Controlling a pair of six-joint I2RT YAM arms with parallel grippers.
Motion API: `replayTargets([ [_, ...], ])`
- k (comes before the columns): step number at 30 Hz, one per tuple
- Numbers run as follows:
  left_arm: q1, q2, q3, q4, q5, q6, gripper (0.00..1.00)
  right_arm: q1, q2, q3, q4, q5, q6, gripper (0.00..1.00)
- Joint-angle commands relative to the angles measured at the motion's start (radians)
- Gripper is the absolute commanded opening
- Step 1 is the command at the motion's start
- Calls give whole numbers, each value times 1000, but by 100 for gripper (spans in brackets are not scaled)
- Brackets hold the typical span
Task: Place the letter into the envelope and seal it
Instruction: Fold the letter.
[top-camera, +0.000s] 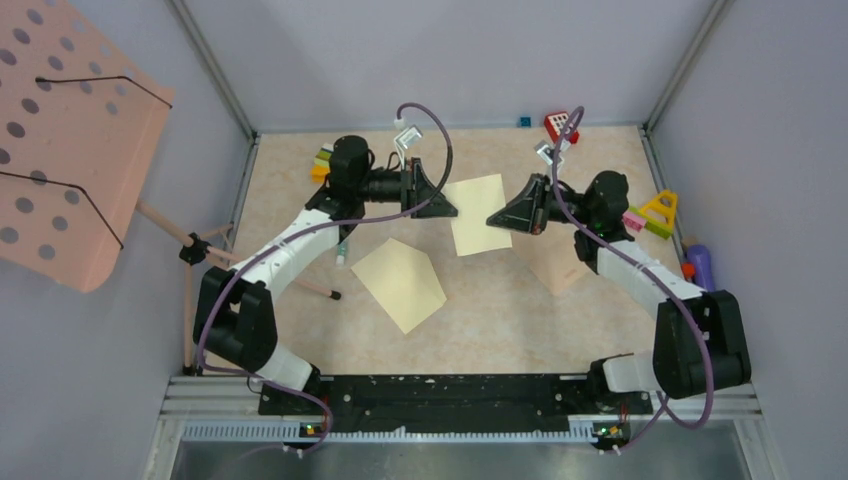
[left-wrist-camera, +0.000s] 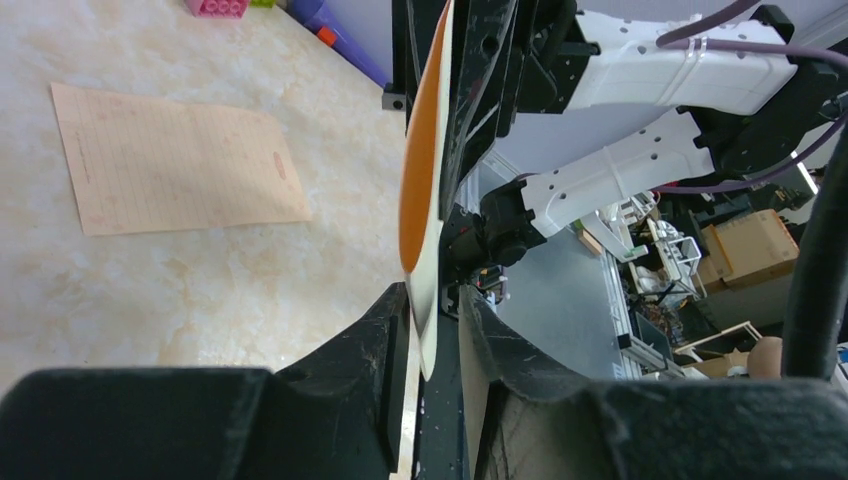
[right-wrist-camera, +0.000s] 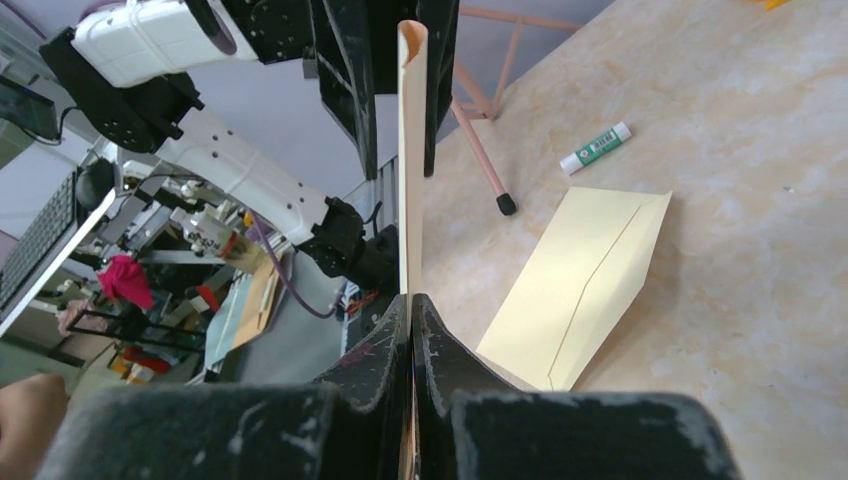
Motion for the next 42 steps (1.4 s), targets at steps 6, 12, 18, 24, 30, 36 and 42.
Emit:
replayTargets([
  [6,25,37,137,8,17,-26,22,-3,-113,45,-230,4,-206,0],
  [12,27,36,145,5,5,-22,0,-11,-139,41,-259,5,-215,0],
  [18,26,17,140,-30,-17,13,0,-11,-145,39,-212,-7,-184,52],
  [24,15,9,138,-70,-18,64,0,-10,-110,27,-105,-6,-88,21],
  [30,6,4,134,-70,6,63,34,-16,-105,23,-78,17,-66,0],
  [36,-7,-9,52,-23,28,58,66,-61,-111,6,52,79,64,0],
  [42,-60,14,56,-21,61,77,65,-72,-95,-33,158,118,176,0],
])
